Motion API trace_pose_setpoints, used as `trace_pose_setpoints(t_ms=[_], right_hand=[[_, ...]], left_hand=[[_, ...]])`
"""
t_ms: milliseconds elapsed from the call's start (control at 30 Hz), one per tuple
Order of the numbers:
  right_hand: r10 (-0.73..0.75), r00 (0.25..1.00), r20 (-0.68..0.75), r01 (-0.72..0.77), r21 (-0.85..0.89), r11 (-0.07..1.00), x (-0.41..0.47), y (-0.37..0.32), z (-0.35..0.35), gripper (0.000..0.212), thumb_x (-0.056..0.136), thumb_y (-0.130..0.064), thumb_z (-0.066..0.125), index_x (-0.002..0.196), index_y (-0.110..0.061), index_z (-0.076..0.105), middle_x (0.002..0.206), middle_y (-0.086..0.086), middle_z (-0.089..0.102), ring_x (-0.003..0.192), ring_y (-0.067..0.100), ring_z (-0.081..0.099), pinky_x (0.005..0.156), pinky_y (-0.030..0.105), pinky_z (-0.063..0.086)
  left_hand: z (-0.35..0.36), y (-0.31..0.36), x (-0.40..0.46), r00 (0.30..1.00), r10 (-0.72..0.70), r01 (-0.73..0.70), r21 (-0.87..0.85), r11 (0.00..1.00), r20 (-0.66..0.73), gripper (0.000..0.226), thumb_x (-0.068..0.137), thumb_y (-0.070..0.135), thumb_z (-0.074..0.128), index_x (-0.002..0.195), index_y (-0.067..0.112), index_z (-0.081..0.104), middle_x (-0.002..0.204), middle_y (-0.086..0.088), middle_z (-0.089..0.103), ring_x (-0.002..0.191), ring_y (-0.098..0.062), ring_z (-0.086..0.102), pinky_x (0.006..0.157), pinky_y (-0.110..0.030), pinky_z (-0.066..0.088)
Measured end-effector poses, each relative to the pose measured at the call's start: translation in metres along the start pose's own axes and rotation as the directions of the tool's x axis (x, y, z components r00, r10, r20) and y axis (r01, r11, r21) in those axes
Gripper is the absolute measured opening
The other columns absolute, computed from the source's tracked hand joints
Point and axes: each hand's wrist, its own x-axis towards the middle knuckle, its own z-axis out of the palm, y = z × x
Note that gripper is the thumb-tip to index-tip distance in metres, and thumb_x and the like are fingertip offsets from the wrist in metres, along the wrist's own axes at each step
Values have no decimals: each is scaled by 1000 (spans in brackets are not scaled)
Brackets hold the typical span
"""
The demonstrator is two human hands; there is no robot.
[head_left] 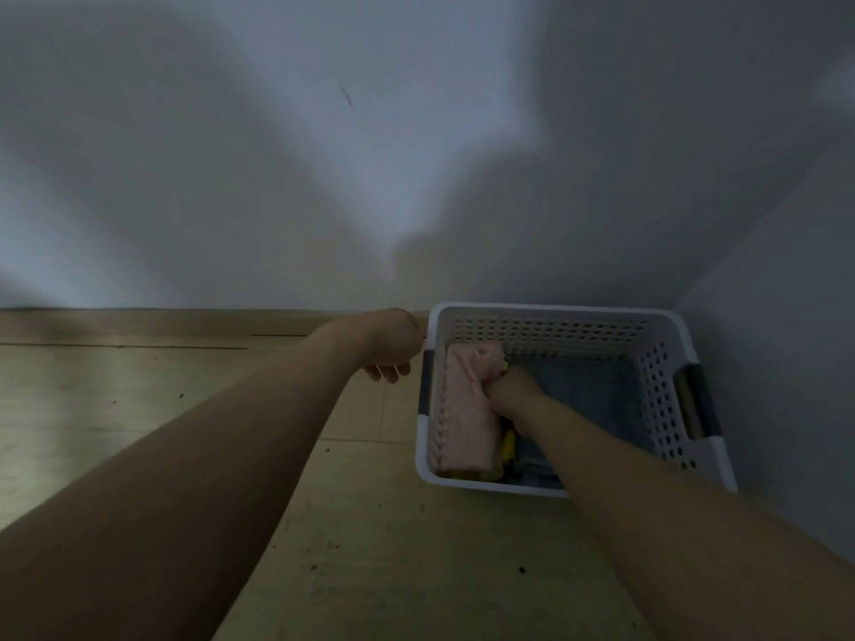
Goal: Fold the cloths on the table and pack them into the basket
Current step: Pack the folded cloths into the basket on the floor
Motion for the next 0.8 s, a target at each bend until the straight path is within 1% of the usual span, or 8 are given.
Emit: trace_pose_setpoints(t_ms=[100,200,333,367,433,533,667,800], right_hand=[[-77,994,-80,69,-99,993,-6,0,0,33,93,-29,48,110,-6,65,114,15,64,98,29,62,85,36,54],[-132,985,-110,101,-245,964,-13,-2,0,31,97,-26,43,108,-7,65,114,13,64,96,26,61,72,26,45],[-192,974,-122,143,-329,933,-41,-14,-9,20,95,-23,43,94,-10,59,102,8,61,90,23,59,63,26,45],[-226,965,-135,167,-348,922,-58,-20,-16,15,94,-22,44,92,-12,56,99,6,59,89,23,59,64,27,48],[-295,946,-135,221,-398,890,-100,-40,-30,16,94,-21,46,102,-13,56,104,4,57,91,22,58,73,32,53],[-373,924,-80,288,-494,820,-187,-83,-56,24,97,-15,43,119,-14,54,113,6,55,98,21,53,81,32,48],[-446,895,-25,338,-615,713,-324,-146,-86,43,94,-14,49,137,-10,42,133,14,48,122,30,45,101,38,38],[-481,875,50,399,-636,660,-463,-206,-102,48,94,-12,50,139,-3,37,134,18,49,122,33,45,101,39,36]], left_hand=[[5,-4,12,1000,-5,3,59,998,21,32,101,20,32,123,6,52,91,-7,64,81,-23,64,80,-39,54],[9,-7,22,1000,9,-10,146,989,10,34,102,21,32,125,5,52,102,-9,64,85,-23,64,80,-38,53],[8,-9,6,987,94,-44,345,937,-128,36,103,17,34,130,0,50,134,-18,53,117,-30,55,94,-35,43],[9,-11,-7,979,117,-54,345,937,-165,35,103,19,35,128,0,51,134,-18,53,119,-31,52,96,-35,41],[9,-15,-40,968,150,-74,343,936,-199,35,102,22,37,127,1,50,132,-18,52,119,-32,51,96,-38,41],[-8,-20,-109,958,198,-101,397,912,-209,38,101,28,38,131,7,45,132,-15,50,119,-34,50,96,-39,40],[-57,-9,-231,900,330,-181,443,878,-285,37,98,31,42,129,11,47,133,-10,50,122,-31,47,102,-37,34],[-108,1,-372,860,384,-231,413,881,-336,44,98,30,43,137,9,43,142,-11,44,129,-31,41,111,-39,25]])
